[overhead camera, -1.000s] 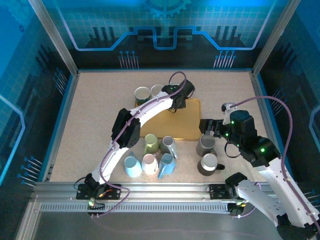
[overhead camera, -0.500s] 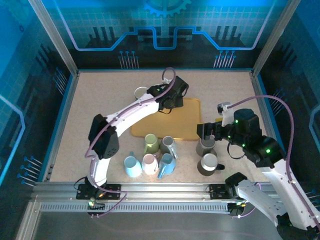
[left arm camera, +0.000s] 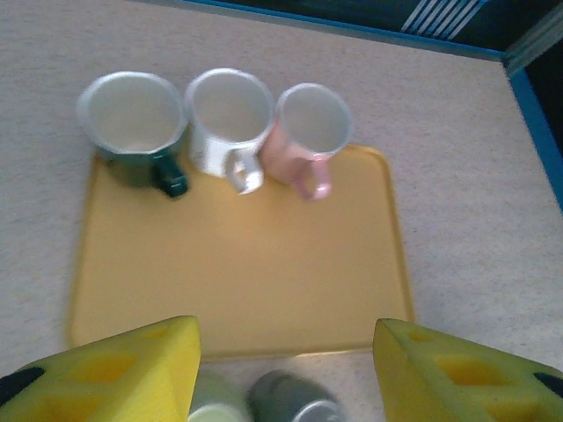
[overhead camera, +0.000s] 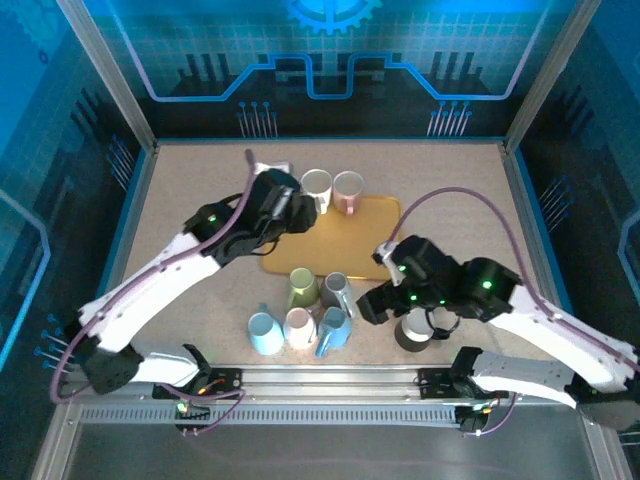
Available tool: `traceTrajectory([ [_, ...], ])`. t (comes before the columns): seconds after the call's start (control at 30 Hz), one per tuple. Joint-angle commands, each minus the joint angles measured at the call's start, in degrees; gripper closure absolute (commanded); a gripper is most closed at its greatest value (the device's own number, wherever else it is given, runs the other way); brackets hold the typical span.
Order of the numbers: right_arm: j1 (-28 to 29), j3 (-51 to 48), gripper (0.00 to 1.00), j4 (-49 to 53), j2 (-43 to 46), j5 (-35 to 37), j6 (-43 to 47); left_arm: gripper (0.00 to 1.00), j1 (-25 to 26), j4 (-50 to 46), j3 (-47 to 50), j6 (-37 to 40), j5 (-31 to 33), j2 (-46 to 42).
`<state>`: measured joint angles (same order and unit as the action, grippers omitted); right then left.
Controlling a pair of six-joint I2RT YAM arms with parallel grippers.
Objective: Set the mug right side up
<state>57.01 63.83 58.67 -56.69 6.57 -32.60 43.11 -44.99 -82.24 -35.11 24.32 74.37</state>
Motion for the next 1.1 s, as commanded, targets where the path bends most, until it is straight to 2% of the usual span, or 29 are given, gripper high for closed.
traceTrajectory([
  [0.0, 4.35, -0.38, 0.12, 1.33, -5.83, 7.38, -20.62, 0.41, -1.27, -3.20, 5.88, 2.93, 5.98, -6.30],
  [0.07, 7.00, 0.99, 0.18, 1.51, -10.16, 9.10, -29.77, 0.40, -2.20, -1.71, 10.07, 4.73, 8.46, -10.22],
  [0.17, 10.27, 3.48, 0.20, 1.34, -17.41, 8.78, -38.96, 0.40, -3.99, 0.88, 14.72, 6.95, 10.02, -13.48],
  [0.27, 10.96, 7.68, 0.19, 3.58, -23.33, 8.85, -43.81, 0.40, -4.52, 3.86, 18.28, 8.51, 11.42, -15.75],
  [0.47, 11.44, 8.50, 0.14, 2.54, -27.37, 9.27, -54.91, 0.41, -5.71, 9.25, 23.67, 10.50, 11.57, -19.10],
  [0.73, 11.93, 10.30, 0.15, 1.43, -33.14, 8.25, -59.46, 0.41, -5.95, 10.72, 25.03, 9.82, 9.97, -20.48],
  [1.07, 10.53, 10.85, 0.16, 1.00, -37.74, 6.27, -59.51, 0.41, -5.97, 10.66, 25.20, 9.88, 11.34, -22.17],
])
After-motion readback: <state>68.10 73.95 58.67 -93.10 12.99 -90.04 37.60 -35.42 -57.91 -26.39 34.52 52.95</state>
